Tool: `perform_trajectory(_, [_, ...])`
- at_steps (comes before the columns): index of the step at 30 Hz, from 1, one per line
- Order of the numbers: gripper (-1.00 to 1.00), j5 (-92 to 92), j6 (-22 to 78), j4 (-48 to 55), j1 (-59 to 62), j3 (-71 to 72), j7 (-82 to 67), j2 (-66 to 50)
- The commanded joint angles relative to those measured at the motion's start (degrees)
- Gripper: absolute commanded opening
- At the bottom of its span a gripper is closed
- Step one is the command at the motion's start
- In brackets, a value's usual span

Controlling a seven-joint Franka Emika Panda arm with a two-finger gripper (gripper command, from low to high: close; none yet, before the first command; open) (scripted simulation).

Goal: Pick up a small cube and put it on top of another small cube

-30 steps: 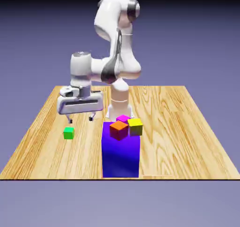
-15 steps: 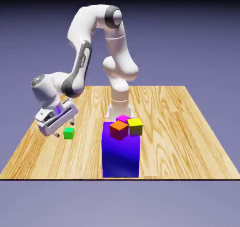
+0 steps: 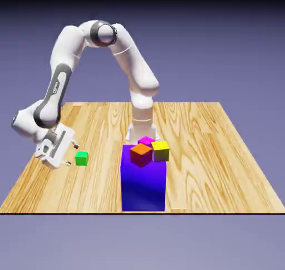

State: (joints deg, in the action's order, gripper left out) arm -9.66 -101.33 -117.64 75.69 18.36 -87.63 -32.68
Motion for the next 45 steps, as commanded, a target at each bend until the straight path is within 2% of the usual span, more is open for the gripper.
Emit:
perform_trajectory(1, [0.00,-0.19,1.39,0.83,1.46,0.35,-2.50,-1.25])
perform_trajectory(10, [0.00,-1.85,13.92,8.31,14.63,3.52,-24.92,-12.52])
perform_trajectory(14, [0.00,-2.39,5.78,1.13,14.09,3.69,-26.69,-13.81])
perform_trajectory(15, [-1.00,-2.39,5.78,1.13,14.09,3.69,-26.69,-13.81])
perform_trajectory(20, [-1.00,-2.16,14.42,8.83,14.45,4.53,-24.58,-12.74])
perform_trajectory(38, [-1.00,-12.80,21.57,21.94,-6.43,41.76,12.12,-10.13])
perform_trajectory(44, [-1.00,-14.16,13.62,11.81,-5.69,42.69,8.77,-7.92])
perform_trajectory(45, [1.00,-14.16,13.62,11.80,-5.69,42.69,8.77,-7.92])
